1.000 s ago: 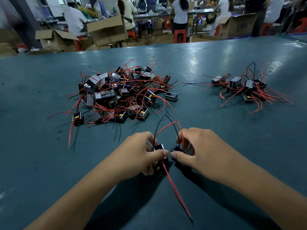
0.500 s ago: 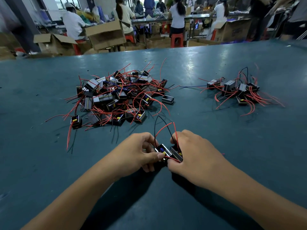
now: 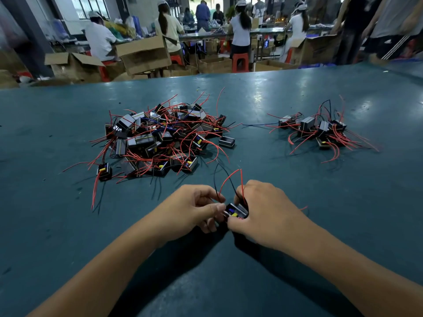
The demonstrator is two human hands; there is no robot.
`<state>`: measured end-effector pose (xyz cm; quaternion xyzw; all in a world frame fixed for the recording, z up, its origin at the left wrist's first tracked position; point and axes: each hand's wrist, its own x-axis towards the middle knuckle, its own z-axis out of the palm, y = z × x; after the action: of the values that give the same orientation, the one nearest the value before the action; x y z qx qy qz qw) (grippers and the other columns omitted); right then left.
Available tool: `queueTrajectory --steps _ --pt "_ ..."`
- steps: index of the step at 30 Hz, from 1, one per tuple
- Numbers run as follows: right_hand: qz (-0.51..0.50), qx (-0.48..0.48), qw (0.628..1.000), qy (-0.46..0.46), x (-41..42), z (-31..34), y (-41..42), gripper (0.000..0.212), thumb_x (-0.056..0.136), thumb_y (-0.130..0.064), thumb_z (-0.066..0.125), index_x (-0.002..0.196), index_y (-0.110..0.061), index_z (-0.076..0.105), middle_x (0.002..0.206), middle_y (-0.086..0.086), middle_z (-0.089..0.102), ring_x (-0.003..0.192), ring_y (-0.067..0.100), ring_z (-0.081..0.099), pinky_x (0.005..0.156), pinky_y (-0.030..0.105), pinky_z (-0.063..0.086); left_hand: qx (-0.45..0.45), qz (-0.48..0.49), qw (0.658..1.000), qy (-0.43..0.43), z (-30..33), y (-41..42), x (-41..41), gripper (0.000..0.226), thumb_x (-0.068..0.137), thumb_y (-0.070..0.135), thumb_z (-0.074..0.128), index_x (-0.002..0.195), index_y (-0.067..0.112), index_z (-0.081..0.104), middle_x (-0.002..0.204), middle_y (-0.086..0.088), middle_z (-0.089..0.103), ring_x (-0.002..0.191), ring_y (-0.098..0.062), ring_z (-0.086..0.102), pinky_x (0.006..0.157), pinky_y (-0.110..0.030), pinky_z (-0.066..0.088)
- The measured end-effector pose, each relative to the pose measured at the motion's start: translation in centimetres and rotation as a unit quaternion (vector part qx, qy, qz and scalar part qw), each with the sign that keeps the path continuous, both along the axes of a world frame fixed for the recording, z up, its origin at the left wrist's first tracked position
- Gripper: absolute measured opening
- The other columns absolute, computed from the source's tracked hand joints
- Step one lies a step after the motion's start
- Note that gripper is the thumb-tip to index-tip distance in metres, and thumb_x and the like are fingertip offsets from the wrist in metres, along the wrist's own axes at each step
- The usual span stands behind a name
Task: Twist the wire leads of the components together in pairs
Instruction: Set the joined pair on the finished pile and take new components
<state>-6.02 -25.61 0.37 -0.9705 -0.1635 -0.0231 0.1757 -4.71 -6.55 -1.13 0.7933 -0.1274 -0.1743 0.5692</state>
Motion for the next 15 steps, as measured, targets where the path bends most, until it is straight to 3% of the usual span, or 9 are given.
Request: queueTrajectory --steps 3,7,10,15 --pt "-0.050 0.014 0.999 -0.005 1.2 1.9 -1.6 0.029 0.073 -0.050 0.069 0.083 -0.022 0.066 0.081 -0.002 0.062 0.078 0.021 0.058 0.066 0.028 0.043 0.000 0.048 0.998 -0.051 -0.3 -0.1 0.5 0.008 0.098 0.008 0.060 0.105 0.005 0.062 0.071 -0.005 0.070 0.057 -0.018 0.063 0.052 -0.026 0.050" --pt "-0.147 0.065 0.986 -0.052 6.1 5.5 -6.4 0.030 0.074 -0.046 0.074 0.071 -0.017 0.069 0.062 0.000 0.066 0.060 0.018 0.058 0.055 0.027 0.040 0.105 0.075 0.980 -0.152 -0.5 0.4 0.6 0.006 0.099 0.020 0.061 0.096 0.024 0.064 0.074 0.003 0.071 0.060 -0.013 0.066 0.056 -0.024 0.051" --pt "-0.233 0.014 0.968 -0.088 12.5 7.3 -10.8 0.036 0.075 -0.046 0.072 0.073 -0.010 0.070 0.072 0.013 0.068 0.071 0.031 0.062 0.061 0.032 0.047 0.158 0.078 0.959 -0.222 -0.7 0.6 0.5 0.006 0.098 0.029 0.061 0.092 0.031 0.063 0.075 0.010 0.068 0.064 -0.010 0.064 0.062 -0.026 0.052" --pt "-0.327 -0.032 0.941 -0.081 20.3 7.0 -15.3 0.048 0.082 -0.038 0.074 0.064 0.000 0.050 0.069 0.016 0.057 0.075 0.034 0.057 0.060 0.032 0.040 0.186 0.068 0.942 -0.271 -0.7 0.6 0.6 0.004 0.097 0.029 0.063 0.094 0.031 0.064 0.081 0.018 0.064 0.070 -0.007 0.059 0.062 -0.020 0.046"
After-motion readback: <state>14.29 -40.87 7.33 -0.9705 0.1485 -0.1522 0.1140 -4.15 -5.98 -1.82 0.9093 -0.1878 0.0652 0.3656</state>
